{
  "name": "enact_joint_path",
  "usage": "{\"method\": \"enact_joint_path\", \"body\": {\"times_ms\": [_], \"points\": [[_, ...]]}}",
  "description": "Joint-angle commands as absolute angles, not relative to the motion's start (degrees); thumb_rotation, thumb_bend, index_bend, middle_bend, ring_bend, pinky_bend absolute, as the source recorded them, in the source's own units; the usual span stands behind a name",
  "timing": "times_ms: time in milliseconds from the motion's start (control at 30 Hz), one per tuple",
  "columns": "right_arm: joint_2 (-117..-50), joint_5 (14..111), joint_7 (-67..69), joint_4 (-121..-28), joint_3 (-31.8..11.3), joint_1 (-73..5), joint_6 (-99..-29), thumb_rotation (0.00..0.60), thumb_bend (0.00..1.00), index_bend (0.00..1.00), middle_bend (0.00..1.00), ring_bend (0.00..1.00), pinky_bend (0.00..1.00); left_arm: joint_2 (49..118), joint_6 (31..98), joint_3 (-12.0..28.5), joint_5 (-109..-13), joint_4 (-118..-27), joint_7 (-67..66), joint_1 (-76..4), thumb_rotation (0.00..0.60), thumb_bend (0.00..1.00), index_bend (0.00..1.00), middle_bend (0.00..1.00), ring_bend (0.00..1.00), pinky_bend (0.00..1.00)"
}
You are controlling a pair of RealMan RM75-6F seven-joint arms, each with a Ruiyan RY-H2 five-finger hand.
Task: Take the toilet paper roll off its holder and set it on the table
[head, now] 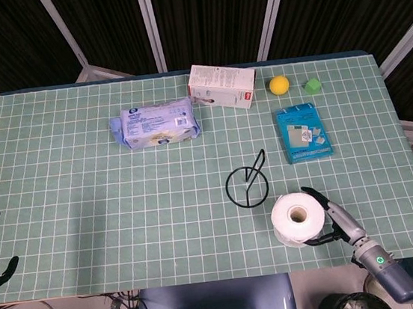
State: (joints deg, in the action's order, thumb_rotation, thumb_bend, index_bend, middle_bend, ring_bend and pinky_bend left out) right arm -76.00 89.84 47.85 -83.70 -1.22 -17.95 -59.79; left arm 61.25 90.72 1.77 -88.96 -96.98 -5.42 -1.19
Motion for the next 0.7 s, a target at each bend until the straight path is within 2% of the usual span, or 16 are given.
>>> {"method": "enact_joint_path", "body": {"times_ms": [33,267,467,600,700], "points": [[-74.7,89.5,48.0,-84.3,-0.7,-18.6,-58.9,0.6,0.0,0.0,0.0,0.0,0.0,61.2,90.7,1.8,-88.9,-97.0,-5.4,-1.2,0.6,0.25,0.08,0.0,0.0,0.01],[-66.7,91.6,50.3,-88.0,0.4,-18.5,-61.7,0.6,0.0,0.0,0.0,0.0,0.0,61.2,90.7,1.9,-88.6,-97.0,-5.4,-1.2,0.6,0.25,0.08,0.0,0.0,0.01],[-57.2,92.5,45.5,-92.8,1.2,-15.7,-67.7,0.6,0.0,0.0,0.0,0.0,0.0,61.3,90.4,2.0,-88.3,-97.0,-5.6,-1.2,0.6,0.25,0.08,0.0,0.0,0.01],[-54.0,93.7,31.8,-95.9,2.4,-11.0,-74.9,0.6,0.0,0.0,0.0,0.0,0.0,61.5,90.3,2.3,-87.9,-96.6,-5.5,-1.4,0.6,0.25,0.07,0.0,0.0,0.01],[-58.1,94.7,11.6,-93.2,1.2,-6.3,-84.2,0.6,0.0,0.0,0.0,0.0,0.0,61.7,89.4,2.8,-86.4,-95.8,-5.1,-1.7,0.6,0.25,0.07,0.0,0.0,0.01]]}}
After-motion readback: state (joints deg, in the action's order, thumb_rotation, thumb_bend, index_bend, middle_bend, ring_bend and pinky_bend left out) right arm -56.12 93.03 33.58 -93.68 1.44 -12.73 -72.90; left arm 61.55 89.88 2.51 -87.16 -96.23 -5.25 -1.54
